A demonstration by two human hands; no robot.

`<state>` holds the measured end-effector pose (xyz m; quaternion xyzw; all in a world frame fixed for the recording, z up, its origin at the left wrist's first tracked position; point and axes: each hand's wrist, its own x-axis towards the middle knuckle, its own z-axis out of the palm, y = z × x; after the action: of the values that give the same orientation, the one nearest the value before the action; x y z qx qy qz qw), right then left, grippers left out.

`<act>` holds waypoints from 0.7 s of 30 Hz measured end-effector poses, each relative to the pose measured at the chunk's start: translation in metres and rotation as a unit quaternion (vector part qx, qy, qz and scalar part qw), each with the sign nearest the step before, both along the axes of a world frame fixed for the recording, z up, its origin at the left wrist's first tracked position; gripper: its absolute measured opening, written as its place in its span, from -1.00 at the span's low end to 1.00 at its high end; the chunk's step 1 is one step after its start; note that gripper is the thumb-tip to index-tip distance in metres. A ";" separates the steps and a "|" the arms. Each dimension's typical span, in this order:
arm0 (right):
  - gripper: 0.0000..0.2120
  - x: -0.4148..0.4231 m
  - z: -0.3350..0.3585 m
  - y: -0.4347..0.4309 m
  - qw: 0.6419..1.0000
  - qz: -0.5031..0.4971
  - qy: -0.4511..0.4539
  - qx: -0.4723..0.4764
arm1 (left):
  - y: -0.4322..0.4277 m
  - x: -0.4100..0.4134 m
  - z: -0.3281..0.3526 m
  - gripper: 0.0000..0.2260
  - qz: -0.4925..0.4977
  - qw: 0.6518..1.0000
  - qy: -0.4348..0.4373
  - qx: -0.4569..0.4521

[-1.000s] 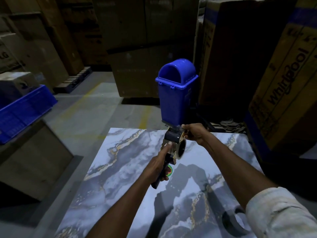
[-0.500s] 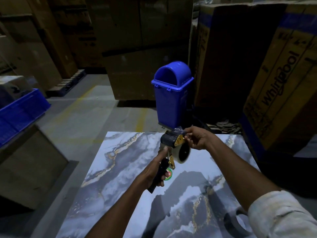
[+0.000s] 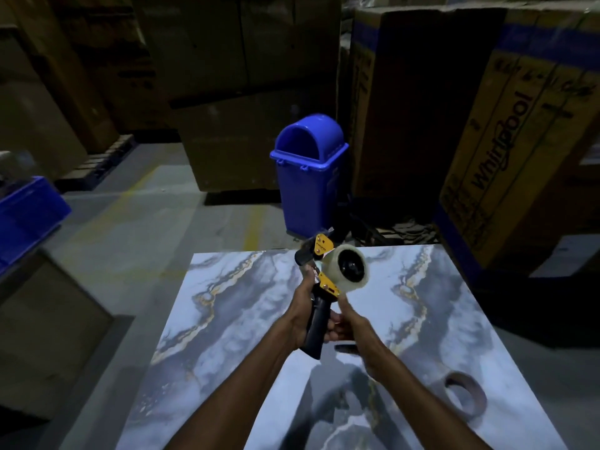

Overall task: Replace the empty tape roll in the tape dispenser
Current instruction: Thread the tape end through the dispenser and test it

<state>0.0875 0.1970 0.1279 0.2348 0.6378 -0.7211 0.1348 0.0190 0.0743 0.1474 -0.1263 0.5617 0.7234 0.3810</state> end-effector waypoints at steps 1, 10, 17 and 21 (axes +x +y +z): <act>-0.45 0.006 0.001 -0.001 0.998 0.050 -0.005 -0.042 | 0.006 0.008 0.002 -0.15 0.016 1.000 0.018 0.007; -0.59 0.069 0.005 0.023 0.992 0.061 0.050 -0.096 | 0.050 0.083 -0.001 -0.17 0.080 0.993 0.078 -0.035; -0.57 0.129 -0.022 0.064 0.991 -0.014 0.068 -0.118 | 0.062 0.163 -0.038 -0.20 -0.073 0.825 0.351 -0.436; -0.54 0.176 -0.042 0.081 0.984 0.004 0.075 -0.162 | 0.033 0.181 -0.054 -0.18 0.082 0.865 0.264 -0.419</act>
<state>0.2633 0.2778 0.0854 0.1528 0.5215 -0.8299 0.1258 0.1996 0.1076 0.0936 -0.1239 0.8791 0.4551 0.0685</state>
